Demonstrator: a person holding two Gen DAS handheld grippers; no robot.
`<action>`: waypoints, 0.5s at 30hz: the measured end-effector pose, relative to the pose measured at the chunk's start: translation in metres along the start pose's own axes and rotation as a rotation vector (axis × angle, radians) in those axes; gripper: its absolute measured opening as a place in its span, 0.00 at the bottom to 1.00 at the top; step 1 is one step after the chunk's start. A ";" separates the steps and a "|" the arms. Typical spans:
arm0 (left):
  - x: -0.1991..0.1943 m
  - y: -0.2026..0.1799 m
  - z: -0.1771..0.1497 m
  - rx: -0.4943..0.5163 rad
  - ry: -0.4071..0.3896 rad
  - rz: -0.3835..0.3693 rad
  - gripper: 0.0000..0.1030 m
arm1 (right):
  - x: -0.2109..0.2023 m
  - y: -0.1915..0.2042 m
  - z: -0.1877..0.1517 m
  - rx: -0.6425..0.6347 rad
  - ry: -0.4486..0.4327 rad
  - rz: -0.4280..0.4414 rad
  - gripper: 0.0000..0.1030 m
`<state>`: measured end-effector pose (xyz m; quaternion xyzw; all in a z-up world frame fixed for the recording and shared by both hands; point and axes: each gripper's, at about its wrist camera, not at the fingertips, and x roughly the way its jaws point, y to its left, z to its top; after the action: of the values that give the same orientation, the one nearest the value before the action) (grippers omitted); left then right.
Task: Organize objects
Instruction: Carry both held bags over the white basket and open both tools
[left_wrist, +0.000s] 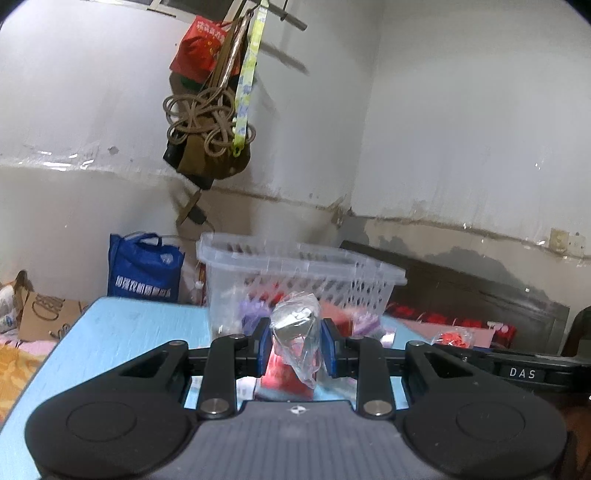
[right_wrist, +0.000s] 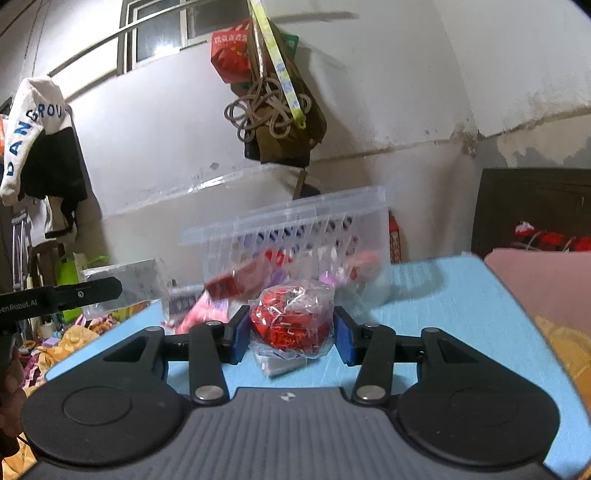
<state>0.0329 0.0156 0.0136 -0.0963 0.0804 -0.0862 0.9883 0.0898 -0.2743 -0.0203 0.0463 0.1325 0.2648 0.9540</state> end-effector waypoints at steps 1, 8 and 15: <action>0.001 0.000 0.004 0.002 -0.009 -0.004 0.31 | 0.000 0.000 0.006 -0.010 -0.015 0.001 0.48; 0.041 -0.005 0.067 0.008 -0.096 -0.072 0.31 | 0.023 0.000 0.074 -0.075 -0.137 -0.009 0.48; 0.130 -0.008 0.103 0.003 -0.017 -0.020 0.31 | 0.102 -0.002 0.114 -0.121 -0.097 -0.026 0.48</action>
<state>0.1763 0.0021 0.0969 -0.0966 0.0707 -0.0952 0.9882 0.2062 -0.2249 0.0658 -0.0005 0.0703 0.2573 0.9638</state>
